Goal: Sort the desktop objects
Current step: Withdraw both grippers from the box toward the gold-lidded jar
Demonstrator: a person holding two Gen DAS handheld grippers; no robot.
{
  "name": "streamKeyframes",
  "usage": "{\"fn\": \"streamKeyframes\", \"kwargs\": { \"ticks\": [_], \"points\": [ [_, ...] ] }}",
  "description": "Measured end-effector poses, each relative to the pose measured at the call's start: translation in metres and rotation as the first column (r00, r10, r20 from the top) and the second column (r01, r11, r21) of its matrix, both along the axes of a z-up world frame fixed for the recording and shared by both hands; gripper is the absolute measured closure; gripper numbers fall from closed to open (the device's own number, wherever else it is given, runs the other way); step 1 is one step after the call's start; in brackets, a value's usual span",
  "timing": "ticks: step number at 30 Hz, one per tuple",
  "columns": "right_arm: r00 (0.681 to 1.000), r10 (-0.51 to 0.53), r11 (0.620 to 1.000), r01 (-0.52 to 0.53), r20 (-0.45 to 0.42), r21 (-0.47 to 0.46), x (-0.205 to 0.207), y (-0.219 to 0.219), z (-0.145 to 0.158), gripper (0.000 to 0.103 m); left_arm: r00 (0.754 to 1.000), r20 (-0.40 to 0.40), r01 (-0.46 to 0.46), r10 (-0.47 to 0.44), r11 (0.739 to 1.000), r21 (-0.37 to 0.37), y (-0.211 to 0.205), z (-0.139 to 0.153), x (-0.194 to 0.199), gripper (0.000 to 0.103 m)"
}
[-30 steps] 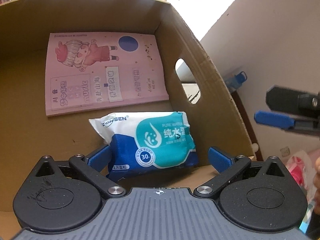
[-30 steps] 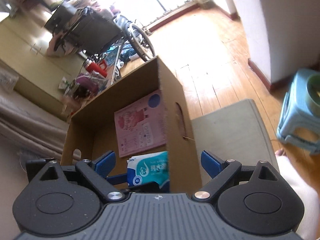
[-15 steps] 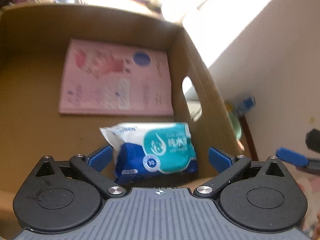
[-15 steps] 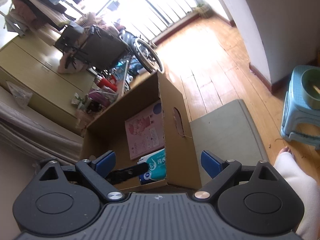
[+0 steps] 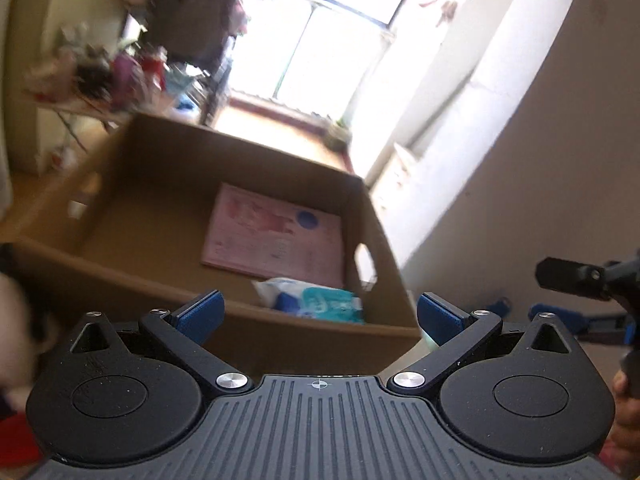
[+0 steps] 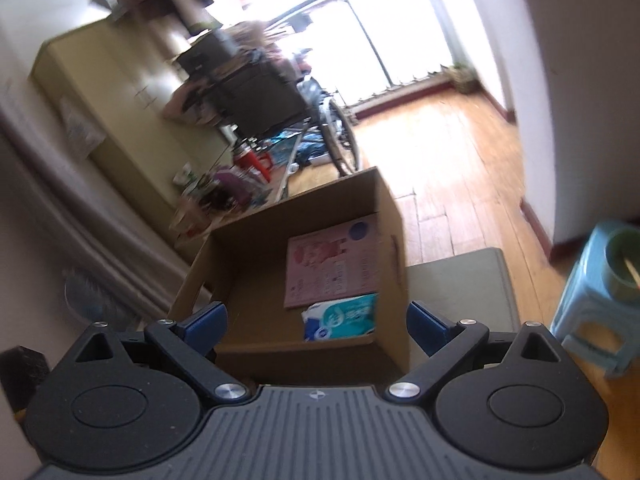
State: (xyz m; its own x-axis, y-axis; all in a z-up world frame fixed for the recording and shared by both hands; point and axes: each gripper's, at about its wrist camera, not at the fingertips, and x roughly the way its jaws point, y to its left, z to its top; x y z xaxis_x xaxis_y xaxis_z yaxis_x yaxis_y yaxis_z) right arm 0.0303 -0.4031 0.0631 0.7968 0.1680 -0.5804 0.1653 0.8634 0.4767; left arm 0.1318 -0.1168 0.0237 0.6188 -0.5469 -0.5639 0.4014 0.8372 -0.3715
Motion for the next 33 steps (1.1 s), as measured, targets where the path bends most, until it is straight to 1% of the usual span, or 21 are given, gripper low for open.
{"fn": "streamKeyframes", "kwargs": {
  "ticks": [2,4,7,10,12,15,17,19,21,22,24,25,27,29,31,33],
  "points": [
    [0.999,0.038,0.999,-0.038,-0.002,-0.033,-0.001,0.018,0.001,0.004,0.999,0.028,-0.036,0.035,0.999,0.038,0.009,0.004,-0.014,0.000],
    [0.996,0.085,0.994,-0.086,-0.012,-0.067,0.000,0.038,0.002,0.003,0.997,0.036,-0.070,0.069,0.997,0.038,0.022,0.007,-0.024,0.000],
    [0.986,0.169,0.978,-0.169,-0.014,-0.124,0.003,0.069,0.008,0.001,0.996,0.016,-0.093,0.093,0.995,-0.027,0.046,0.010,-0.034,0.000],
    [0.968,0.251,0.955,-0.244,0.023,-0.169,0.006,0.095,0.021,0.000,0.994,-0.011,-0.105,0.104,0.990,-0.096,0.072,0.014,-0.040,0.000],
    [0.954,0.296,0.938,-0.280,0.052,-0.202,0.008,0.115,0.030,0.000,0.990,-0.001,-0.137,0.138,0.985,-0.102,0.088,0.018,-0.047,0.000],
    [0.937,0.336,0.922,-0.307,0.094,-0.235,0.009,0.141,0.037,0.000,0.976,0.056,-0.206,0.209,0.977,-0.050,0.113,0.027,-0.062,0.000],
    [0.934,0.340,0.919,-0.304,0.113,-0.251,0.007,0.156,0.037,0.000,0.962,0.109,-0.249,0.249,0.968,-0.011,0.130,0.033,-0.075,0.000],
    [0.928,0.352,0.908,-0.306,0.124,-0.287,0.005,0.172,0.032,0.000,0.948,0.138,-0.291,0.287,0.957,0.010,0.148,0.034,-0.086,0.000],
    [0.913,0.391,0.876,-0.330,0.119,-0.351,0.002,0.188,0.022,0.000,0.943,0.125,-0.315,0.307,0.948,0.043,0.159,0.027,-0.092,0.000],
    [0.906,0.408,0.863,-0.342,0.113,-0.372,0.000,0.193,0.017,0.000,0.941,0.114,-0.327,0.318,0.942,0.072,0.162,0.021,-0.093,0.000],
    [0.890,0.446,0.841,-0.381,0.092,-0.384,-0.002,0.201,0.006,0.000,0.932,0.102,-0.361,0.349,0.921,0.146,0.164,0.005,-0.096,0.000],
    [0.885,0.459,0.836,-0.401,0.077,-0.374,-0.002,0.203,0.002,0.000,0.931,0.093,-0.363,0.352,0.915,0.177,0.163,-0.003,-0.096,0.000],
    [0.875,0.482,0.830,-0.437,0.051,-0.348,-0.001,0.207,-0.007,0.000,0.942,0.076,-0.334,0.326,0.919,0.211,0.158,-0.016,-0.098,0.000],
    [0.875,0.483,0.826,-0.448,0.019,-0.343,0.002,0.211,-0.015,0.000,0.951,0.076,-0.308,0.298,0.922,0.234,0.147,-0.023,-0.100,0.000],
    [0.869,0.495,0.814,-0.467,-0.009,-0.345,0.007,0.218,-0.025,0.001,0.960,0.080,-0.281,0.269,0.928,0.245,0.140,-0.028,-0.104,0.000],
    [0.862,0.505,0.803,-0.487,-0.041,-0.343,0.017,0.224,-0.037,0.002,0.967,0.075,-0.256,0.245,0.937,0.237,0.134,-0.033,-0.106,0.000]
  ]
}}
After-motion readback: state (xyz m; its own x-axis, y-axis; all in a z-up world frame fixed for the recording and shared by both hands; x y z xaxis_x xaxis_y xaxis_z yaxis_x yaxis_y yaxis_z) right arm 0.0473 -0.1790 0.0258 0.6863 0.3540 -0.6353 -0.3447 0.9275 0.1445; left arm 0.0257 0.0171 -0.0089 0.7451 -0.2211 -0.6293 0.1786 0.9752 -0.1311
